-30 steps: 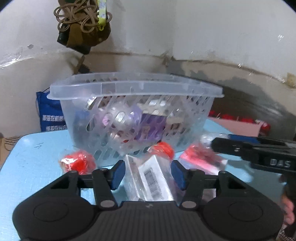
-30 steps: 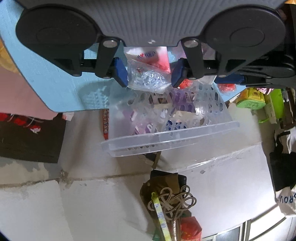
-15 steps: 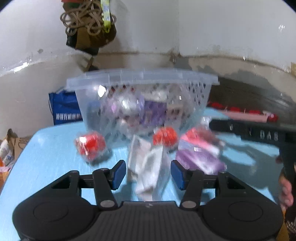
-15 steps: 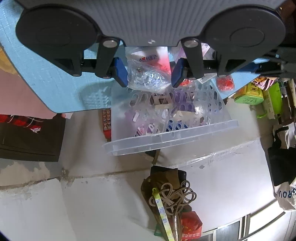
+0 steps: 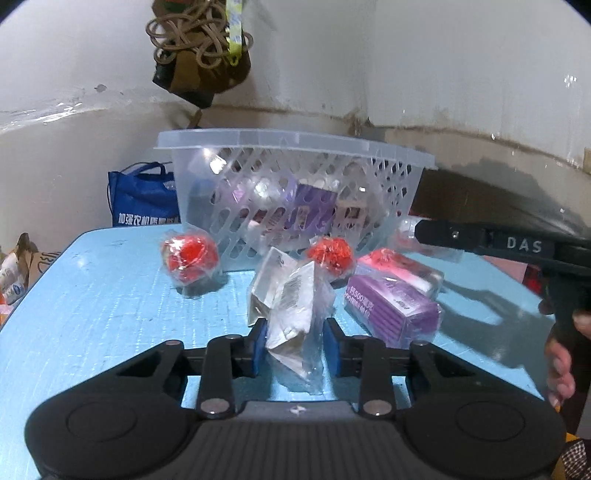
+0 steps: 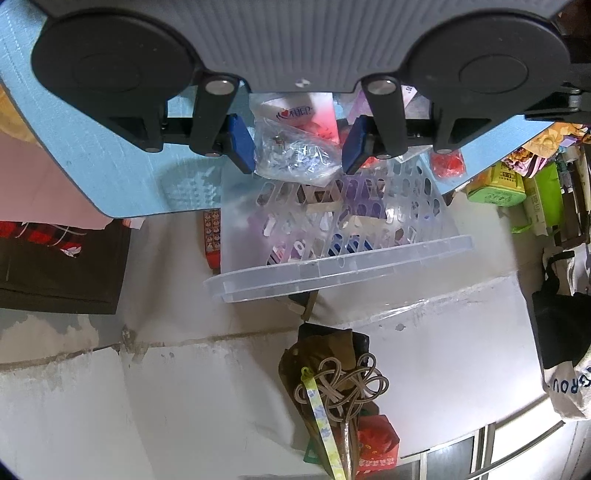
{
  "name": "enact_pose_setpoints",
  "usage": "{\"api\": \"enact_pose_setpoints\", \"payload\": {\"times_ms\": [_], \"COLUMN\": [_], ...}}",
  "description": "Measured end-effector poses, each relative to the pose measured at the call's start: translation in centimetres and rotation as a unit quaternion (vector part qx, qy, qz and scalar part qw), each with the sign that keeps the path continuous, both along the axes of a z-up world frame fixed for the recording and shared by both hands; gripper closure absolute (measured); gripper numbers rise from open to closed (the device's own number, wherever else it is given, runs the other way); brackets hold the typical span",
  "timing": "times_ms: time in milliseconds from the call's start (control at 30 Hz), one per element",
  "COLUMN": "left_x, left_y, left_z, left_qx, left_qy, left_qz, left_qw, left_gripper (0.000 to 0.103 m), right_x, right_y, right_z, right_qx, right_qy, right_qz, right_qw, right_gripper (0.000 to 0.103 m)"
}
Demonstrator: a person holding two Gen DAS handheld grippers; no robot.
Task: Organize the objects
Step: 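Grasp the white box with the left gripper and drop it into the basket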
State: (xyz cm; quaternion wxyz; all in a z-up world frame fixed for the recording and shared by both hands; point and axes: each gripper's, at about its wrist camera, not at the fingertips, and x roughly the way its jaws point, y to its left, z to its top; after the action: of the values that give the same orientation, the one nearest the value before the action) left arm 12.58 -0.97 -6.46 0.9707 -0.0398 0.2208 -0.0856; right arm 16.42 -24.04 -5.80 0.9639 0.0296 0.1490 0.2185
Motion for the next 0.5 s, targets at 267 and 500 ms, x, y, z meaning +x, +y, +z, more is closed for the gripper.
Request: {"api": "enact_pose_setpoints", "payload": {"times_ms": [267,500], "left_x": [-0.6,-1.3], "left_y": [1.5,2.1], "left_z": [0.5,0.8], "left_qx": [-0.024,-0.026], "left_qy": [-0.012,-0.022], "left_qz": [0.009,0.014], "left_qw": [0.9996,0.9993], "left_gripper": [0.067,0.067], "right_x": [-0.6,-1.4], "right_y": [0.0,-0.6], "right_z": [0.1,0.6], "right_qx": [0.001,0.000], "right_qy": [-0.021,-0.023], "right_qz": [-0.001,-0.004], "right_qw": [1.000,1.000], "right_gripper": [0.048,0.048]}}
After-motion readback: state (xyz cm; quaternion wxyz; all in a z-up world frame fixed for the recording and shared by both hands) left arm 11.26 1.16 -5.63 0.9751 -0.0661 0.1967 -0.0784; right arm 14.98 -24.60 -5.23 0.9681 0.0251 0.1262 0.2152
